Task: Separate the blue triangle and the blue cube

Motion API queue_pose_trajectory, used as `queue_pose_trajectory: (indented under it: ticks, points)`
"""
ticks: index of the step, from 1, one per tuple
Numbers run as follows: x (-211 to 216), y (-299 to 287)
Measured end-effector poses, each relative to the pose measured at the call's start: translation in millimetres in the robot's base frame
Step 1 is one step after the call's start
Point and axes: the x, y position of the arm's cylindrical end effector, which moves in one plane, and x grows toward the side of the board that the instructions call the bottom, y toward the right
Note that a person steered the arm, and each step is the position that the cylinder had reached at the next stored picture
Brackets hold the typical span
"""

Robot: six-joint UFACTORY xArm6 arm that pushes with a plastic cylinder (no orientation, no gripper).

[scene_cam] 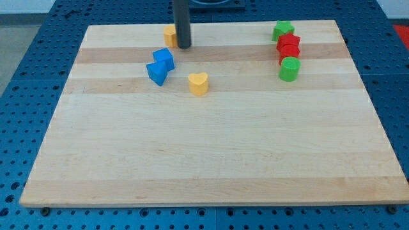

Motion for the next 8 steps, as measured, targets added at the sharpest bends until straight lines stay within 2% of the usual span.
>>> queue_pose_trajectory:
  ticks: [1, 2, 5, 6, 8]
  points:
    - [25.8, -43.1]
    - [34.1, -82.5]
    - [55.2, -92.9]
    - [76.9, -92.9]
    - [84.5, -92.9]
